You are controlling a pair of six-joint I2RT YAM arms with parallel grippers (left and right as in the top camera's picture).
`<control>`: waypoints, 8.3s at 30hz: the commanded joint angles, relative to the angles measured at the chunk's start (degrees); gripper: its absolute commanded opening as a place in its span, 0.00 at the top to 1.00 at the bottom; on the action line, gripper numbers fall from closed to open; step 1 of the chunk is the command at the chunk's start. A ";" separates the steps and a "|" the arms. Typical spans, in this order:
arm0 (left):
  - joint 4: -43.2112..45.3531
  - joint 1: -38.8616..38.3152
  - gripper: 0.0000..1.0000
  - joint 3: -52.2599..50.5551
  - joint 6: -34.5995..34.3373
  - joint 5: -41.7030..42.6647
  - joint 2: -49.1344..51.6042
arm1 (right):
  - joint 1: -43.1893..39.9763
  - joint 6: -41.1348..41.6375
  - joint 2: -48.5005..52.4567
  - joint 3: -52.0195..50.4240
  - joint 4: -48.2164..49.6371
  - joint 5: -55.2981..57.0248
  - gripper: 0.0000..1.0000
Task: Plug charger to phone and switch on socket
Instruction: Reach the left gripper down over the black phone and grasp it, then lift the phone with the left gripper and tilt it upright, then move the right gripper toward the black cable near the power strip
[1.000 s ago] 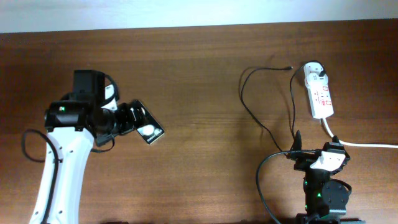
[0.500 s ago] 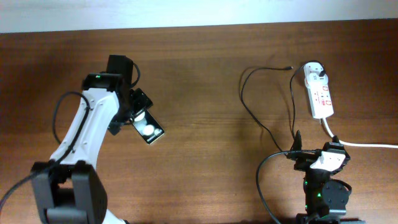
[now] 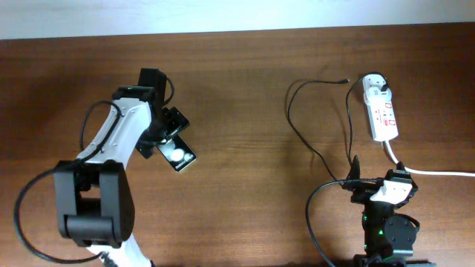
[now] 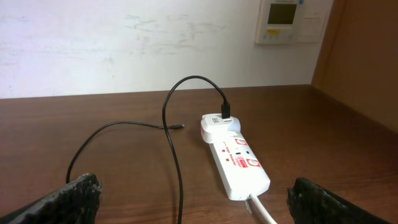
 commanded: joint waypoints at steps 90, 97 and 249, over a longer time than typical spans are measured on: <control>-15.91 -0.20 0.44 13.77 12.37 20.33 -10.40 | -0.42 0.04 -0.33 -0.26 -0.50 -0.09 0.01; -24.30 -0.17 0.43 13.97 17.90 28.52 -6.49 | -0.42 0.04 -0.33 -0.26 -0.50 -0.09 0.01; 88.80 -0.83 0.68 -45.35 -65.05 45.03 -32.11 | 46.10 92.37 82.31 63.60 -6.71 -10.23 0.96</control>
